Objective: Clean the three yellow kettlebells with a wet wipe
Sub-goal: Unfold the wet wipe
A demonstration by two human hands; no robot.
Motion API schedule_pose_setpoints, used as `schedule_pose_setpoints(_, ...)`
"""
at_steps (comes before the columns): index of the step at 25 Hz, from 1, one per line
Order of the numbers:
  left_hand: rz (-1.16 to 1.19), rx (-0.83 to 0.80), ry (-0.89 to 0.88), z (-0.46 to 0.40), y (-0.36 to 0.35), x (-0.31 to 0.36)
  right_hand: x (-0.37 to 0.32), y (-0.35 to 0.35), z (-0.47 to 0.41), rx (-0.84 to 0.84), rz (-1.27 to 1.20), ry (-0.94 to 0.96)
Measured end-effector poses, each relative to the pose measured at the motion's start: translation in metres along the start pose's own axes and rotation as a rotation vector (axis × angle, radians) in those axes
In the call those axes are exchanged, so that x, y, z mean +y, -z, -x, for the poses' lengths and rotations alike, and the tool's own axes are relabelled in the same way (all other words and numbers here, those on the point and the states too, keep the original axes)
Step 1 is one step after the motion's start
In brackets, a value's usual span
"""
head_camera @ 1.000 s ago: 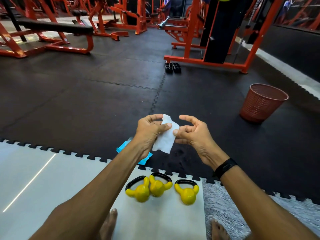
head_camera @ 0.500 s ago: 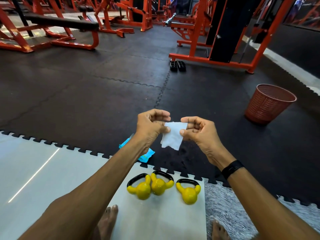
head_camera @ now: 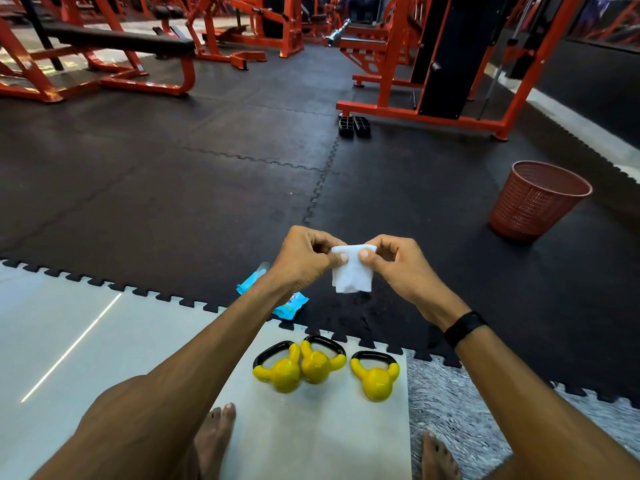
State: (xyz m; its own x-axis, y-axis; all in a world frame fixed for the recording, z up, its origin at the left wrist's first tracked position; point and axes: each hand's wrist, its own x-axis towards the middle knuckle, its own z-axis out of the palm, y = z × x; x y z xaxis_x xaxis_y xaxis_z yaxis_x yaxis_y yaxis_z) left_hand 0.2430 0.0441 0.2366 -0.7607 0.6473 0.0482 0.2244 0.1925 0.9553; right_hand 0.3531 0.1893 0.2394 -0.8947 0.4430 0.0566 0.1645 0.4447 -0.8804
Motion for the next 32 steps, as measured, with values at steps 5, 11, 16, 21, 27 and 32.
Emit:
schedule_pose_setpoints(5,0.187,-0.032,0.172,0.005,-0.005,0.007,-0.007,0.005,0.006,-0.032,-0.304,-0.175)
schedule_pose_setpoints(11,0.372,0.025,0.233,0.008,-0.01,0.012,-0.004,0.007,0.005,-0.038,-0.407,-0.216)
schedule_pose_setpoints(16,0.389,0.043,0.251,0.008,-0.012,0.014,-0.002,0.006,0.005,-0.06,-0.368,-0.167)
schedule_pose_setpoints(21,0.386,-0.004,0.257,0.009,-0.011,0.01,0.002,0.004,0.005,-0.07,-0.325,-0.128)
schedule_pose_setpoints(27,0.268,-0.041,0.285,0.005,-0.013,-0.002,0.011,-0.005,0.002,-0.158,-0.123,-0.182)
schedule_pose_setpoints(32,0.188,-0.121,0.368,-0.003,-0.019,-0.04,0.037,-0.03,-0.007,-0.196,0.001,-0.257)
